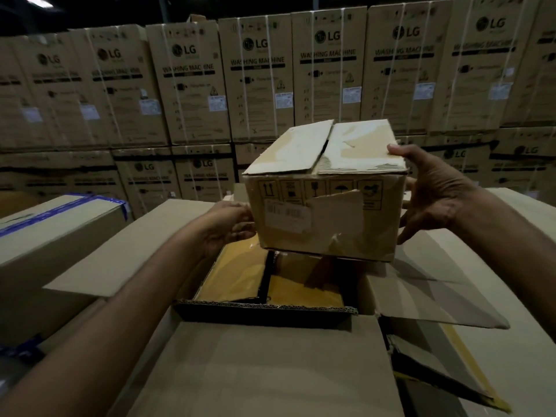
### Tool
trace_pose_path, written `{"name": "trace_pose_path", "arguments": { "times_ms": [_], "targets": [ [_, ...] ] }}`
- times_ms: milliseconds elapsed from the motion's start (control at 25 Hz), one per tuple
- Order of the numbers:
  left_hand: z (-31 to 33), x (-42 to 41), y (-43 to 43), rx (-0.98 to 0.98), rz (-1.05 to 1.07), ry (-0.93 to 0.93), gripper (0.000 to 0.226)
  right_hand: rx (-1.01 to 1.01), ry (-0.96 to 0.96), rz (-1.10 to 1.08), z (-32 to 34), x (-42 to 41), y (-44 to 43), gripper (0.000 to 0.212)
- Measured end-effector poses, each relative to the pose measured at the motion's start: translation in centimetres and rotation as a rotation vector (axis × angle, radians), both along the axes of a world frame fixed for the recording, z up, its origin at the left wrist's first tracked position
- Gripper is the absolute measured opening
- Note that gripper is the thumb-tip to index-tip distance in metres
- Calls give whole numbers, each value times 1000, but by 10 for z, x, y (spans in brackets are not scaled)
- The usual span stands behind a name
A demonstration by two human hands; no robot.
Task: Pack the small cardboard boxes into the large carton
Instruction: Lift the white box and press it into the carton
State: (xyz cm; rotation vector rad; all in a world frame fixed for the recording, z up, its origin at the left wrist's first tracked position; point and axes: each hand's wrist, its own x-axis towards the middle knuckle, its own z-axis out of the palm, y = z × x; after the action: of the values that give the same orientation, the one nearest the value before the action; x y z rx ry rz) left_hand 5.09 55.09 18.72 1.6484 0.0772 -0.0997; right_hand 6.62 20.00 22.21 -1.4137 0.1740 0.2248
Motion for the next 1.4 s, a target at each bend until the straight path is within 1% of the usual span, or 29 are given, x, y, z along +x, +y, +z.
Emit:
{"name": "trace_pose_path", "arguments": {
  "times_ms": [80, 120, 160, 240, 320, 400, 440, 520, 600, 680, 800, 840, 880, 920, 960, 1000, 1040, 1120, 1160, 1200, 1240, 1280, 1320, 1400],
  "targets": [
    [-2, 6, 2, 23, 8, 30, 17, -1, 0, -4, 2, 2, -1, 112],
    [-3, 9, 1, 64, 3, 48, 18, 10, -1, -13, 2, 2, -2, 109],
    [-4, 10, -1, 144, -15, 66, 20, 26, -3, -19, 2, 3, -3, 108],
    [-11, 12, -6, 450, -115, 69, 27, 61, -9, -21, 3, 3, -1, 111],
    [-21, 12, -8, 778, -288, 49, 42, 93, -22, -27, 1, 4, 4, 112],
    [-32, 12, -7, 1022, -459, 43, 49, 118, -11, -33, -1, 4, 9, 112],
    [-35, 10, -7, 1145, -530, 7, 47, 133, -6, -37, -2, 3, 12, 112],
    [-40, 7, -7, 1374, -624, -142, 33, 165, -9, -38, -4, 2, 17, 112],
    [-37, 2, -7, 1508, -649, -280, 21, 192, -19, -38, -5, 2, 23, 108],
    [-29, 0, -1, 1537, -580, -331, 18, 212, -23, -31, -4, 3, 26, 106],
    [-8, -8, 16, 1554, -380, -350, 16, 226, -9, -30, -4, 5, 29, 111],
    [-3, -12, 20, 1600, -311, -387, 14, 228, -10, -27, -4, 5, 31, 110],
    [-1, -14, 25, 1655, -246, -430, 17, 231, -13, -23, -5, 5, 33, 109],
    [0, -14, 29, 1700, -208, -442, 20, 234, -15, -20, -5, 5, 35, 108],
    [-3, -13, 32, 1741, -201, -409, 24, 238, -14, -18, -6, 6, 37, 108],
    [-9, -9, 36, 1762, -226, -310, 25, 242, -17, -19, -7, 6, 40, 108],
    [-17, -2, 39, 1742, -279, -175, 25, 242, -26, -24, -8, 6, 41, 109],
    [-36, 12, 43, 1619, -446, 84, 29, 234, -37, -33, -8, 8, 44, 113],
    [-42, 15, 39, 1538, -544, 185, 38, 233, -33, -30, -8, 8, 45, 115],
    [-44, 15, 33, 1468, -625, 259, 52, 235, -28, -27, -8, 10, 46, 116],
    [-46, 16, 26, 1413, -694, 300, 63, 239, -28, -28, -8, 11, 46, 117],
    [-45, 15, 18, 1377, -764, 333, 68, 243, -32, -33, -8, 12, 46, 117],
    [-45, 15, 9, 1346, -826, 360, 70, 247, -36, -39, -9, 13, 46, 117],
    [-42, 16, 0, 1309, -875, 393, 72, 259, -40, -45, -10, 14, 46, 115]
  ]
}}
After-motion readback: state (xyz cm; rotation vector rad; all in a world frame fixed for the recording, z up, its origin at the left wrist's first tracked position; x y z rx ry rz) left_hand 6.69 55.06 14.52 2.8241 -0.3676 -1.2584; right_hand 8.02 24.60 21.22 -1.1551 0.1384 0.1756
